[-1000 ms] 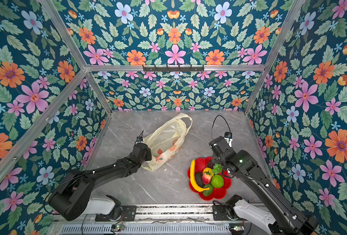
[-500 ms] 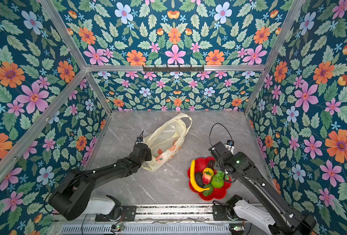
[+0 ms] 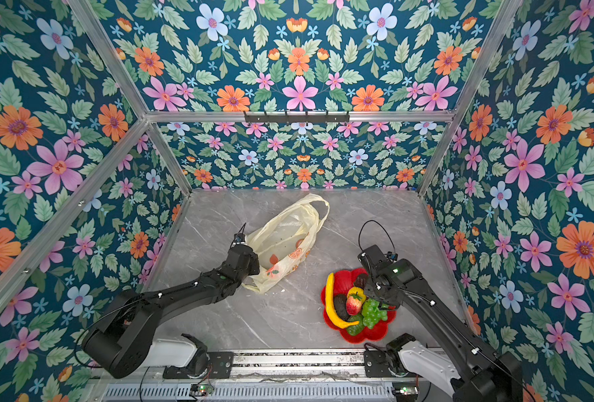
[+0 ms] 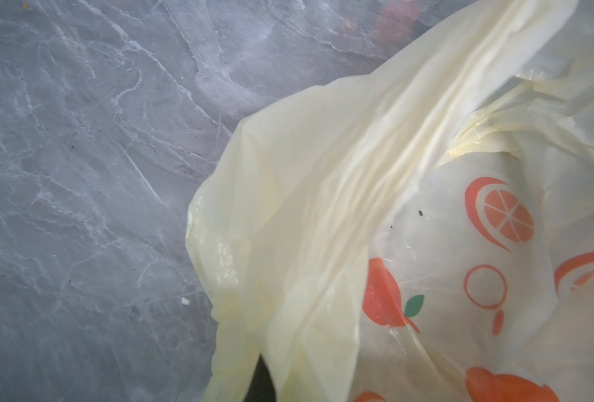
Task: Take fruits out of the plastic bag
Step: Place the fruit on the plate.
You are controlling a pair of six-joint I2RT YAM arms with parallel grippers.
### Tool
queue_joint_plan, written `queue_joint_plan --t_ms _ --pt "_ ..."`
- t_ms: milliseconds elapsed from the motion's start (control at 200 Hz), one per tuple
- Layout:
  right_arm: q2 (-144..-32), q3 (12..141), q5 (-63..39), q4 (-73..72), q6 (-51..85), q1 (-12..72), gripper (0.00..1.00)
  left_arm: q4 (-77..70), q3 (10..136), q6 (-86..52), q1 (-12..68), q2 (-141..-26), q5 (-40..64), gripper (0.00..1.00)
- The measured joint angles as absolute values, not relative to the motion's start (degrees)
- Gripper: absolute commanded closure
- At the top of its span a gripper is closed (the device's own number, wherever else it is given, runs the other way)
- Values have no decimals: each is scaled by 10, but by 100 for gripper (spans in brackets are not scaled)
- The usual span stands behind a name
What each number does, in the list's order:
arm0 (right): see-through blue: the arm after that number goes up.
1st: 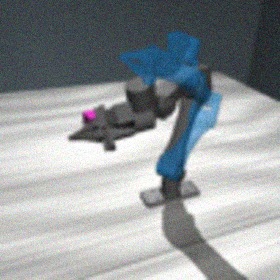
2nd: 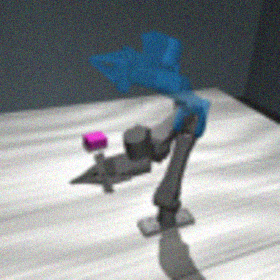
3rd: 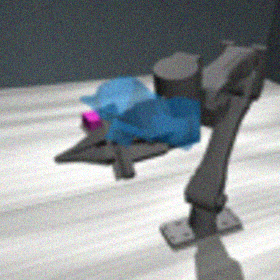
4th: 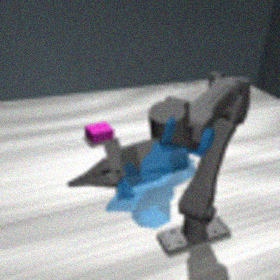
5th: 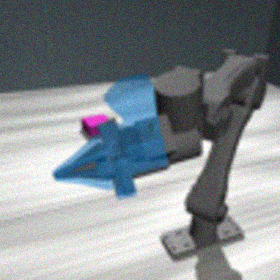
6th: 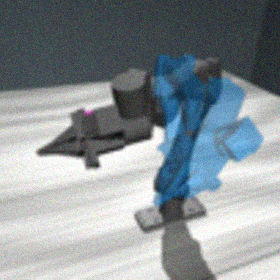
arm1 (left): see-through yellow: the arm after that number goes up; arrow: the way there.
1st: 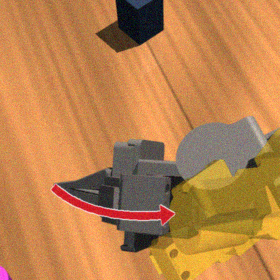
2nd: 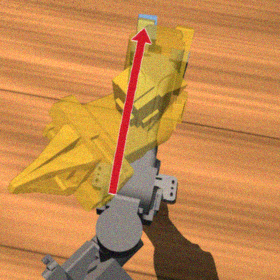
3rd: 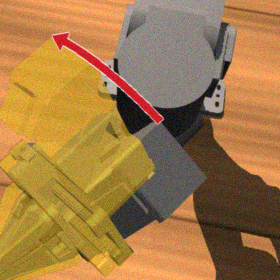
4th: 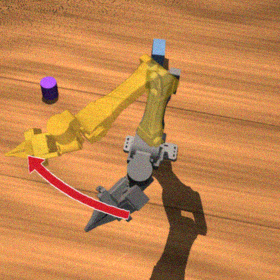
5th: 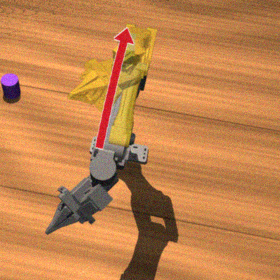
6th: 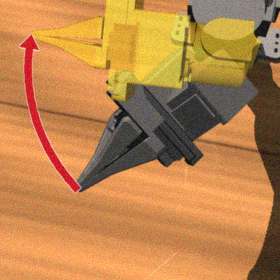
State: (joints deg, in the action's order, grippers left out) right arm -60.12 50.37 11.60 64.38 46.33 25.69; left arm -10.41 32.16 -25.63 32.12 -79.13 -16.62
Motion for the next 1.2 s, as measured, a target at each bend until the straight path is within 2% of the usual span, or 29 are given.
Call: queue_joint_plan --t_ms 245,435,675,1200 --pt "-656 511 131 631 458 242 57 -102 322 -255 321 -789 -166 100" --pt "-662 499 136 612 444 208 56 -102 322 -253 321 -789 -169 100" --pt "-678 489 136 598 432 203 54 -102 322 -253 321 -789 -170 100" --pt "-735 495 140 554 393 203 29 -102 322 -253 321 -789 -171 100"
